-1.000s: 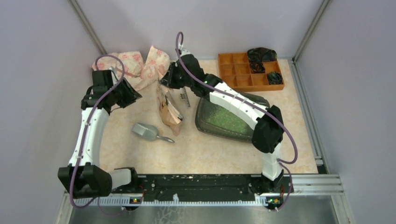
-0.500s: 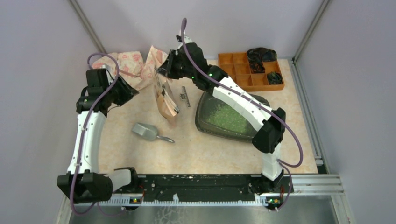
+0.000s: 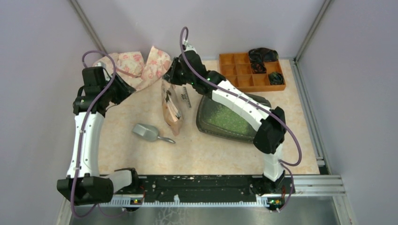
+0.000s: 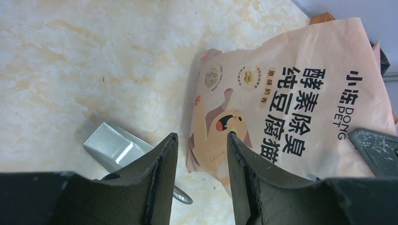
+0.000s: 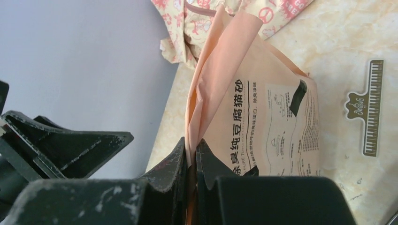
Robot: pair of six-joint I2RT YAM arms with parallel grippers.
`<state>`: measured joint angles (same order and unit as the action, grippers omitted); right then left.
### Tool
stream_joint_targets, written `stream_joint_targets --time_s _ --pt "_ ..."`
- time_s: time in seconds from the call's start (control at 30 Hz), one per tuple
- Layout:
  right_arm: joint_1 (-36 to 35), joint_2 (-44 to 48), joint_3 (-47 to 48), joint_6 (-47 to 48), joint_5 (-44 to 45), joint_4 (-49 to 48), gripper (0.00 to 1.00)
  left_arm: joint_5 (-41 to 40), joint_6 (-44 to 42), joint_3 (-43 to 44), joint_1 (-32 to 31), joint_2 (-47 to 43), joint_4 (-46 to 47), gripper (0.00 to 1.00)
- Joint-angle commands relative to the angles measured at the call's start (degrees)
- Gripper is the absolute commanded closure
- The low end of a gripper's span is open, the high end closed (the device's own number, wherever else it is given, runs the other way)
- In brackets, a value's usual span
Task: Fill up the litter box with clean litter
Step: Open the cat litter bag at the center of the board.
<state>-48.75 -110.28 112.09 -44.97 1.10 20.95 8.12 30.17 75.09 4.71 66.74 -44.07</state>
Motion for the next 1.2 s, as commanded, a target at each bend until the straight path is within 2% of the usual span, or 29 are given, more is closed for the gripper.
stream_joint_targets --time_s 0.0,0.23,0.4,0.53,0.67,0.8,0.93,1.17 --pt "-0.83 9.39 0.89 -3.11 5.52 -11.9 1.0 -0.66 -0.38 1.84 0.5 -1.31 -1.11 0.51" --pt "-0.82 16.06 -11.44 -8.3 13.89 -18.46 1.0 0.32 -1.17 3.13 0.64 1.71 -1.17 0.51" --pt "-0.82 16.36 -18.6 -14.67 16.93 -25.36 1.0 0.36 -0.94 2.39 0.59 2.98 -0.47 0.51" --pt "-1.2 14.99 -18.47 -20.01 17.15 -28.13 1.0 1.4 -0.75 2.4 0.56 3.12 -0.41 0.5" --pt "-2.2 13.81 -16.02 -22.72 20.25 -24.88 1.0 1.99 -0.7 3.81 0.57 3.7 -1.01 0.49" --pt "-2.24 14.32 -19.29 -26.56 20.46 -29.11 1.0 3.35 -0.41 3.76 0.59 4.3 -0.89 0.49" --pt "-2.31 14.08 -17.36 -25.9 20.36 -28.28 1.0 3.76 -0.68 4.18 0.61 4.69 -0.98 0.49" --pt "-0.24 14.86 -25.08 -23.5 16.62 -26.53 1.0 4.97 -0.56 3.2 0.53 4.97 -0.53 0.49"
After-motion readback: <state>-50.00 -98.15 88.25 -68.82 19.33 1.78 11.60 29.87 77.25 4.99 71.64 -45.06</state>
